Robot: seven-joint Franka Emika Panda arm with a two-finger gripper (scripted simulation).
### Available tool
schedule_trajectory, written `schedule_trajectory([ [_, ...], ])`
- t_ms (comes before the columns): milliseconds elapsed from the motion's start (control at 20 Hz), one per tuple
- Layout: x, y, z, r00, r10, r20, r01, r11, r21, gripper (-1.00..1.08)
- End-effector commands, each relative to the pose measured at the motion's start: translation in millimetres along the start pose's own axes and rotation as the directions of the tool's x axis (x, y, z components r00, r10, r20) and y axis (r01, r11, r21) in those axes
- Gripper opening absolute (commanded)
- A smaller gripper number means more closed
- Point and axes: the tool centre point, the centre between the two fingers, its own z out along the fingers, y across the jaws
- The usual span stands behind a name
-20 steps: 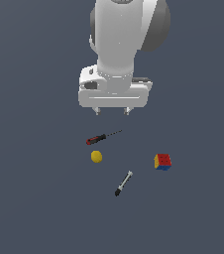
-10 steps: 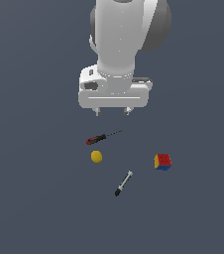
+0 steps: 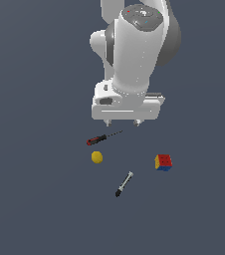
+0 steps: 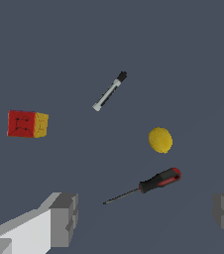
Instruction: Pick up a designated object from a clutter of objects.
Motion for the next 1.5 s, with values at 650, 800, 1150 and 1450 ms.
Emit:
schedule_trajectory([
  [650,50.8,-143.3,116.9,0.997,0.077,-0.031,-0.076,0.997,0.023,1.00],
  [800,52.6,-167.0,137.1,0.995,0.090,-0.033,-0.089,0.995,0.032,1.00],
  [1150,52.0,-202.1,167.4,0.993,0.111,-0.034,-0.110,0.993,0.049,1.00],
  [1450,51.0,-208.3,173.0,0.993,0.114,-0.033,-0.112,0.992,0.051,1.00],
])
